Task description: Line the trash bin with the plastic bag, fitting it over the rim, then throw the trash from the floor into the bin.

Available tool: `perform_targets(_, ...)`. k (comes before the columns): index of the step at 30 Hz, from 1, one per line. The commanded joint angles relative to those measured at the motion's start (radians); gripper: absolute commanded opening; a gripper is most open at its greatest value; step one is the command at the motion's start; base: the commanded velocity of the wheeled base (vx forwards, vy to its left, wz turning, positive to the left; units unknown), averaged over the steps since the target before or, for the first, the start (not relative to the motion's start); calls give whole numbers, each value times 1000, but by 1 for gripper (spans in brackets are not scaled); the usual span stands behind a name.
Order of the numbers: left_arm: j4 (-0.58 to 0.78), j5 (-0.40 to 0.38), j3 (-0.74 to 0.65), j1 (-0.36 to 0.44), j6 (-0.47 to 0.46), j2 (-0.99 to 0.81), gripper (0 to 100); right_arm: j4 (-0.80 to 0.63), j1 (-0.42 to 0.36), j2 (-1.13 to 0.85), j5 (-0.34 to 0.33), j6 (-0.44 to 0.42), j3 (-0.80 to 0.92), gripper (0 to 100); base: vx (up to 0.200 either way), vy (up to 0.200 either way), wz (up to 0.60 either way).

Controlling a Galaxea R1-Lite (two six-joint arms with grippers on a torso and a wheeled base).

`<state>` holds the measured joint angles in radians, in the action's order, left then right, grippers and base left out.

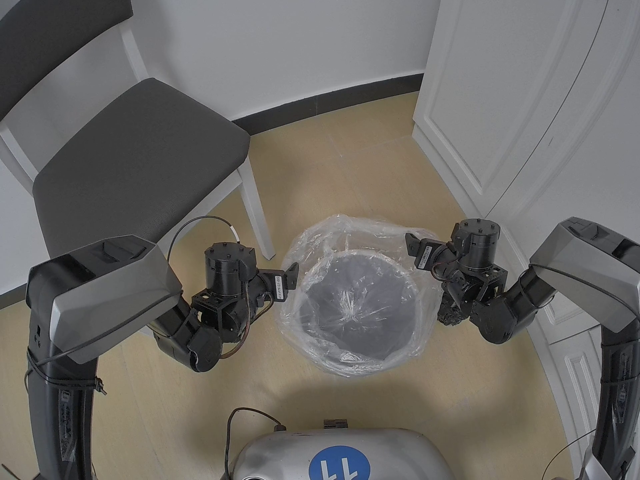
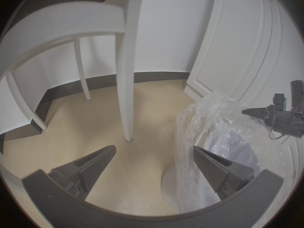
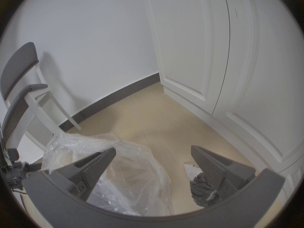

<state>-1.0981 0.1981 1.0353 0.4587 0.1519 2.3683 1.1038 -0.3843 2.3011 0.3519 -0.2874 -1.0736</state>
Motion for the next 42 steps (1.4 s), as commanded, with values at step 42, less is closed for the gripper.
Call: perform_targets(42, 78, -11, -89, -26, -18, -89, 100, -50, 24, -22, -36, 51, 103, 100, 0, 0, 0)
